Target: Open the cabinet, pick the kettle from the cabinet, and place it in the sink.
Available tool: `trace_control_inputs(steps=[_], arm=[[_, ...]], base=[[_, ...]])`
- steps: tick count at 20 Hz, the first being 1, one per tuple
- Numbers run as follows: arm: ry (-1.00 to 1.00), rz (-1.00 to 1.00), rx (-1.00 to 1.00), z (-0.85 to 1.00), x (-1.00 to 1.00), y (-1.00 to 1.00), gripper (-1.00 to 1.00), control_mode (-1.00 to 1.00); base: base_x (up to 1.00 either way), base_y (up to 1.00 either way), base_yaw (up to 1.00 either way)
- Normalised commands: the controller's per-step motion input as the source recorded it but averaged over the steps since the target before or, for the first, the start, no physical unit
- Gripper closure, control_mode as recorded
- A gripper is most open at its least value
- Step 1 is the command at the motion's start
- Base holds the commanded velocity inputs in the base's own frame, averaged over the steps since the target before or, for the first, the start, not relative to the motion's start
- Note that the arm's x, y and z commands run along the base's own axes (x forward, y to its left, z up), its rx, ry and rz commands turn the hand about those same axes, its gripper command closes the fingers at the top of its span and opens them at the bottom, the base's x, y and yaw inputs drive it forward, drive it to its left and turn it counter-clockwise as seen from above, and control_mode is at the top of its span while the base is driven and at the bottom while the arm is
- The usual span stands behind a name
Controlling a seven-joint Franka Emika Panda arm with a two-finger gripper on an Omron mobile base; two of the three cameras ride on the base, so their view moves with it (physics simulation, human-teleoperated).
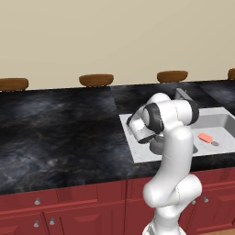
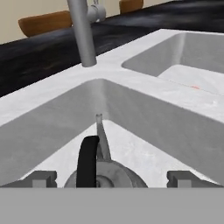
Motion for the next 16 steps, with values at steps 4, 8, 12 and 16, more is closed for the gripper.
trace_control_inputs(steps=[4,8,12,16], arm=[[0.08,0.00,-0.11,0.14,0.02,0.28,-1.00,-1.00],[0.21,0.00,-0.06,0.15,0.00,0.30,-1.00,-1.00],[0.12,0.03,0.00,0.21,0.00,0.28,-1.00,-1.00],[0.04,0.03,0.00,0.24,0.02,0.25,-1.00,-1.00]], base=[[0.00,0.00,0.00],[0.00,0.00,0.00],[0.00,0.00,0.00],[0.00,0.00,0.00]])
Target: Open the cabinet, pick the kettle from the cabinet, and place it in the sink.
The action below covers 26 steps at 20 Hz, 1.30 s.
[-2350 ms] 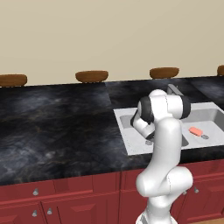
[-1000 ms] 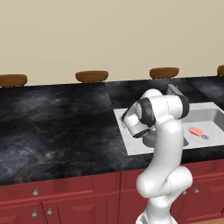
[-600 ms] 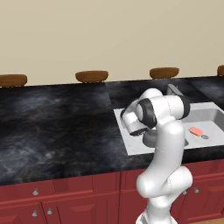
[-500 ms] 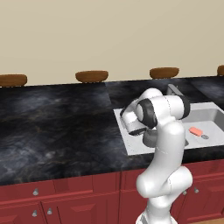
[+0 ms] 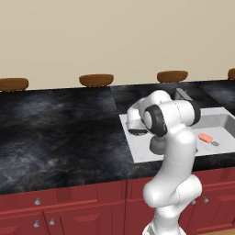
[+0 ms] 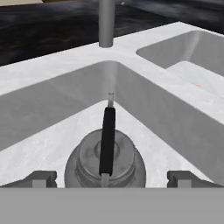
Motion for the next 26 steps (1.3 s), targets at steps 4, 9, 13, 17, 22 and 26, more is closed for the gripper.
trace_control_inputs(steps=[4,9,13,17,22,26], arm=[[0.00,0.04,0.00,0.26,0.06,0.18,-1.00,-1.00],[0.00,0.03,0.00,0.25,0.03,0.08,-1.00,-1.00],[0.00,0.03,0.00,0.29,-0.01,0.00,-1.00,-1.00],[-0.04,0.11,0.00,0.34,-0.09,0.00,-1.00,-1.00],[-0.06,0.16,0.00,0.36,-0.16,0.00,-1.00,-1.00],[-0.06,0.18,0.01,0.41,-0.13,0.01,-1.00,-1.00]], base=[[0.00,0.00,0.00],[0.00,0.00,0.00],[0.00,0.00,0.00],[0.00,0.00,0.00],[0.00,0.00,0.00],[0.00,0.00,0.00]])
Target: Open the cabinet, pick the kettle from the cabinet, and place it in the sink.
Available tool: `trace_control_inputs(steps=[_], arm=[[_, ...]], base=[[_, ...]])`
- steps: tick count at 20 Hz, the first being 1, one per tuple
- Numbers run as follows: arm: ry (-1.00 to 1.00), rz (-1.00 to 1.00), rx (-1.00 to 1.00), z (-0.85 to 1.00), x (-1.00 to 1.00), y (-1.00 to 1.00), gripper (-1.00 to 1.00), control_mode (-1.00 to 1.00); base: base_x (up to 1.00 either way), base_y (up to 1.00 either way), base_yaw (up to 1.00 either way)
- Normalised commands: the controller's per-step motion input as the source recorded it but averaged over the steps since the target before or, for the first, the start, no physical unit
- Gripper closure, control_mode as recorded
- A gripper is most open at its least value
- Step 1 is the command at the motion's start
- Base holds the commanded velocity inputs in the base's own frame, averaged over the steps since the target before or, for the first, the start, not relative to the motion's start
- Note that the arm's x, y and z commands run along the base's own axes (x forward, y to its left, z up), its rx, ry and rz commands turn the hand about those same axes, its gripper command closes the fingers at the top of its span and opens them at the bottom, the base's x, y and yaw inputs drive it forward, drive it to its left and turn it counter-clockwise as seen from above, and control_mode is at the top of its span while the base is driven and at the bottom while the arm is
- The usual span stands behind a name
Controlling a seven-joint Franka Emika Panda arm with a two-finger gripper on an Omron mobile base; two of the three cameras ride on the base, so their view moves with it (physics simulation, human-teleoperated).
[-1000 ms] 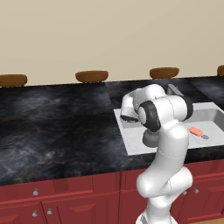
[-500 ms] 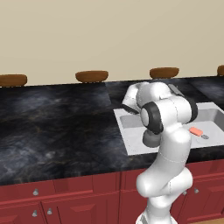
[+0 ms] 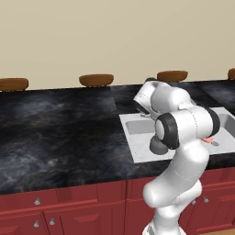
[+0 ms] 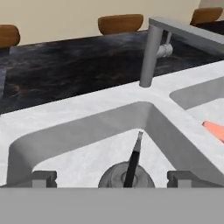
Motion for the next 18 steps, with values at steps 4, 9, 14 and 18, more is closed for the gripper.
trace_control_inputs(steps=[4,9,14,18], arm=[[-0.10,0.14,0.02,0.43,-0.12,0.01,-1.00,-1.00],[-0.04,0.10,0.05,0.45,-0.09,0.01,-1.00,-1.00],[-0.01,0.03,0.03,0.42,-0.10,0.01,-1.00,-1.00],[0.00,0.00,0.00,0.37,-0.11,0.00,-1.00,-1.00]], base=[[0.00,0.00,0.00],[0.00,0.00,0.00],[0.00,0.00,0.00],[0.00,0.00,0.00]])
